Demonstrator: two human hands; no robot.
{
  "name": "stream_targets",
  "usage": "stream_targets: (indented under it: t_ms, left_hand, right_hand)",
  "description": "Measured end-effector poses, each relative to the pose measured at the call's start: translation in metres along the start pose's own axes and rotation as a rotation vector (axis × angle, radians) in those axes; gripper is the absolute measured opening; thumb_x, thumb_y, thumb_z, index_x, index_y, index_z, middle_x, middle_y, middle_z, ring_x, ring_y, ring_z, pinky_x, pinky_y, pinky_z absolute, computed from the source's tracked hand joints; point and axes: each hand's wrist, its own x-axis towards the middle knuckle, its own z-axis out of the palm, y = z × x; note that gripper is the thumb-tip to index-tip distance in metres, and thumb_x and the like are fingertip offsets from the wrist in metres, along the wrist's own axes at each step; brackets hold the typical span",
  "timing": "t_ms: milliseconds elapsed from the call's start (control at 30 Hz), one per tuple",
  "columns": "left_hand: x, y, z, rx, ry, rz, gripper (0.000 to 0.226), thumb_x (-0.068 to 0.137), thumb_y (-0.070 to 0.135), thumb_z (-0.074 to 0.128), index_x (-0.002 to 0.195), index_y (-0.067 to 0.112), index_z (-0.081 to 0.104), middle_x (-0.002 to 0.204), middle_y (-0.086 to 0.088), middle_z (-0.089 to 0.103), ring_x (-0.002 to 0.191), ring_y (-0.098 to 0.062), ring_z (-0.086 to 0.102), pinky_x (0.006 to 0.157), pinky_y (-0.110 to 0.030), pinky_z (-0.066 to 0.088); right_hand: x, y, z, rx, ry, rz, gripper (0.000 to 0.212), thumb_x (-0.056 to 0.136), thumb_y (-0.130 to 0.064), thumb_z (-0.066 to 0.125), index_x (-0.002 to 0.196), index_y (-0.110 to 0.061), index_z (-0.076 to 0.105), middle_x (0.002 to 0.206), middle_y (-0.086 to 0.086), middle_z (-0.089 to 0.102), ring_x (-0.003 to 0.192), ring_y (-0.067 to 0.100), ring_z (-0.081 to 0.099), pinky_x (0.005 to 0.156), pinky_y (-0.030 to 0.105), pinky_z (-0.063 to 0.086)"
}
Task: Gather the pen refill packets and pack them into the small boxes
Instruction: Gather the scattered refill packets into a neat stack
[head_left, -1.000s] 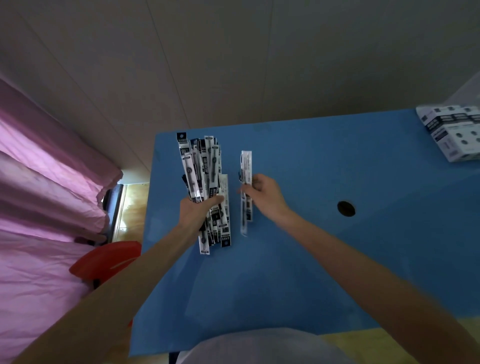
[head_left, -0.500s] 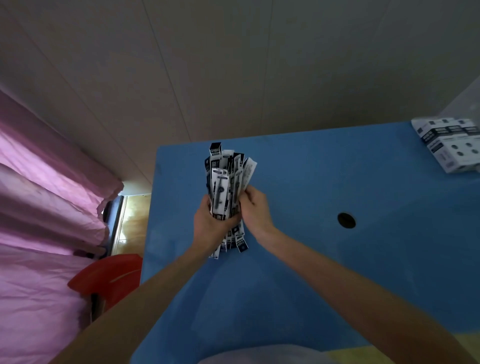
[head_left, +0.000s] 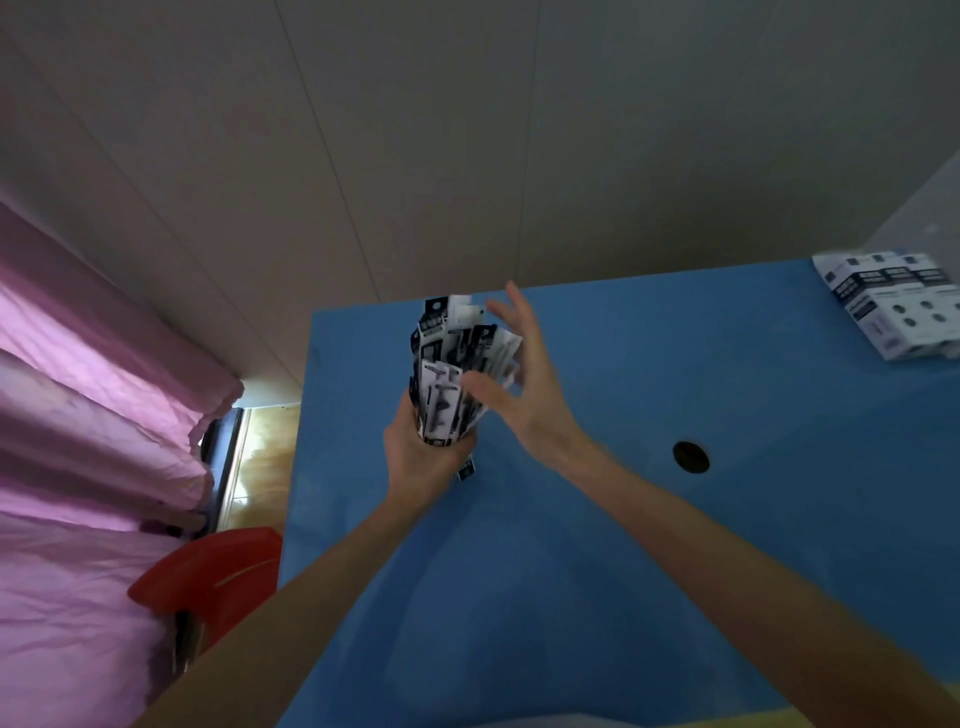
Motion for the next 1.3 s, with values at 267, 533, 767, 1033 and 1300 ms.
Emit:
stream_targets:
  t_ms: [267, 533, 767, 1033, 1300]
  left_hand:
    - [-0.011, -0.017, 0.011, 0.029, -0.011, -0.012, 0.047, 0.075, 0.029, 0.08, 0.118, 0.016, 0.065, 0.104, 0.006, 0.075, 0.1, -0.014, 0.073, 0.084, -0.045, 0.062]
    - [-0.012, -0.026, 0.011, 0.024, -0.015, -0.028, 0.059, 0.071, 0.036, 0.081, 0.122, 0.016, 0.062, 0.107, 0.009, 0.075, 0.101, -0.01, 0.073, 0.085, -0.045, 0.062]
    - [-0.008, -0.03, 0.013, 0.039, -0.019, -0.031, 0.055, 0.063, 0.042, 0.085, 0.108, 0.02, 0.063, 0.089, 0.009, 0.074, 0.084, -0.01, 0.073, 0.074, -0.049, 0.061]
    - [-0.008, -0.037, 0.011, 0.136, -0.038, 0.046, 0.045, 0.071, 0.035, 0.088, 0.106, 0.025, 0.062, 0.089, 0.011, 0.072, 0.083, -0.01, 0.072, 0.069, -0.045, 0.059]
    - [-0.013, -0.028, 0.009, 0.191, -0.025, 0.097, 0.054, 0.071, 0.049, 0.076, 0.115, 0.021, 0.06, 0.091, 0.015, 0.071, 0.084, 0.0, 0.07, 0.064, -0.023, 0.054]
  right_hand:
    - [-0.014, 0.021, 0.041, -0.037, 0.094, -0.097, 0.114, 0.066, -0.031, 0.094, 0.158, -0.018, 0.028, 0.134, -0.003, 0.055, 0.124, 0.025, 0.061, 0.104, 0.05, 0.052]
    - [-0.013, 0.027, 0.042, -0.051, 0.028, 0.011, 0.111, 0.072, -0.014, 0.092, 0.159, -0.031, 0.024, 0.119, 0.0, 0.072, 0.108, 0.014, 0.072, 0.1, 0.042, 0.057]
    - [-0.001, 0.013, 0.026, -0.223, 0.023, -0.134, 0.129, 0.064, -0.029, 0.099, 0.162, -0.021, 0.016, 0.148, -0.008, 0.047, 0.136, 0.009, 0.05, 0.112, 0.035, 0.046]
    - [0.011, 0.007, 0.018, -0.639, 0.027, -0.675, 0.056, 0.083, -0.033, 0.084, 0.127, -0.002, 0.068, 0.137, 0.012, 0.063, 0.125, 0.028, 0.061, 0.102, 0.048, 0.051]
    - [0.006, 0.02, 0.04, -0.639, 0.173, -0.734, 0.012, 0.086, -0.014, 0.077, 0.09, -0.003, 0.075, 0.101, 0.007, 0.073, 0.096, 0.027, 0.067, 0.08, 0.036, 0.056]
